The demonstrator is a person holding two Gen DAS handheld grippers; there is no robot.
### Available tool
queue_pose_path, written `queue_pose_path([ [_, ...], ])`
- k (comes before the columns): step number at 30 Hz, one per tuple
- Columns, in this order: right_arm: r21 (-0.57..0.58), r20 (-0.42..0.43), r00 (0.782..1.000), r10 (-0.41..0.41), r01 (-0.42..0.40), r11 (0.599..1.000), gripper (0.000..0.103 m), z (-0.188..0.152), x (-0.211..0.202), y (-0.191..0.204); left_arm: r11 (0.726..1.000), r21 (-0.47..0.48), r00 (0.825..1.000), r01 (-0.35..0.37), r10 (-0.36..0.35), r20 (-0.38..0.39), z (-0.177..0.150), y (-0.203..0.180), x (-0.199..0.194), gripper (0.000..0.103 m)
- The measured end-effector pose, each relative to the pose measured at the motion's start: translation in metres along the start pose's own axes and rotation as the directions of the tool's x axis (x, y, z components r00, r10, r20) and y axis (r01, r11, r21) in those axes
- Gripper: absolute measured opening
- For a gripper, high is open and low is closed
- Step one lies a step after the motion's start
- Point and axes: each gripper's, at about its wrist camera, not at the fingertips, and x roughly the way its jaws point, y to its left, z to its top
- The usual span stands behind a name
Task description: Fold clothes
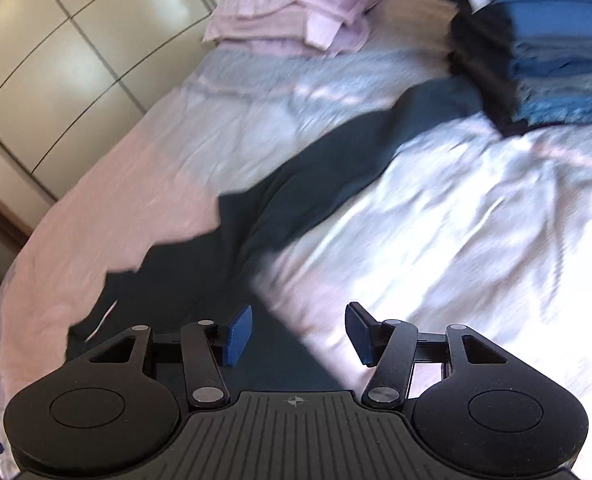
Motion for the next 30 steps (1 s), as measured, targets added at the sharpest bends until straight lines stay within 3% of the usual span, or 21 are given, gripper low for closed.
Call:
queue_pose_path([
  [9, 0.159, 0.124, 0.992, 0.005, -0.025, 0.987, 0.055, 0.109, 0.075, -0.119, 0.996, -0.079, 0.994, -0.036, 0.027, -0.106, 0.082, -0.049, 0.054, 0.096],
  [14, 0.261, 0.125, 0.991, 0.057, -0.088, 0.961, 0.055, 0.130, 0.137, -0.156, 1.000, -0.005, 0.989, -0.022, 0.021, -0.143, 0.112, -0.072, 0.075, 0.096],
  [18, 0.321, 0.177, 0.981, 0.073, -0.128, 0.938, 0.055, 0.143, 0.155, -0.174, 0.999, -0.017, 0.987, -0.032, 0.029, -0.156, 0.119, -0.074, 0.079, 0.096],
  [19, 0.337, 0.186, 0.981, 0.062, -0.123, 0.933, 0.047, 0.146, 0.155, -0.176, 0.999, -0.023, 0.987, -0.035, 0.031, -0.159, 0.121, -0.074, 0.080, 0.096],
  [20, 0.351, 0.194, 0.980, 0.050, -0.117, 0.929, 0.031, 0.149, 0.154, -0.176, 0.999, -0.029, 0.987, -0.040, 0.035, -0.156, 0.118, -0.071, 0.076, 0.096],
  [21, 0.344, 0.205, 0.978, 0.029, -0.100, 0.934, 0.008, 0.152, 0.148, -0.172, 0.998, -0.035, 0.988, -0.045, 0.039, -0.153, 0.114, -0.069, 0.073, 0.096],
  [24, 0.213, 0.265, 0.964, 0.018, -0.076, 0.974, 0.008, 0.162, 0.120, -0.135, 0.997, -0.053, 0.988, -0.061, 0.052, -0.142, 0.103, -0.061, 0.062, 0.096],
  [26, 0.051, 0.311, 0.947, 0.081, -0.101, 0.994, 0.008, 0.166, 0.095, -0.088, 0.995, -0.066, 0.989, -0.071, 0.061, -0.135, 0.096, -0.056, 0.055, 0.096],
  [28, -0.139, 0.351, 0.919, 0.179, -0.138, 0.981, 0.008, 0.167, 0.067, -0.034, 0.994, -0.078, 0.989, -0.081, 0.070, -0.128, 0.088, -0.050, 0.048, 0.096],
  [30, -0.337, 0.354, 0.881, 0.313, -0.192, 0.922, 0.008, 0.152, 0.035, 0.027, 0.992, -0.091, 0.989, -0.091, 0.080, -0.122, 0.081, -0.045, 0.041, 0.096],
])
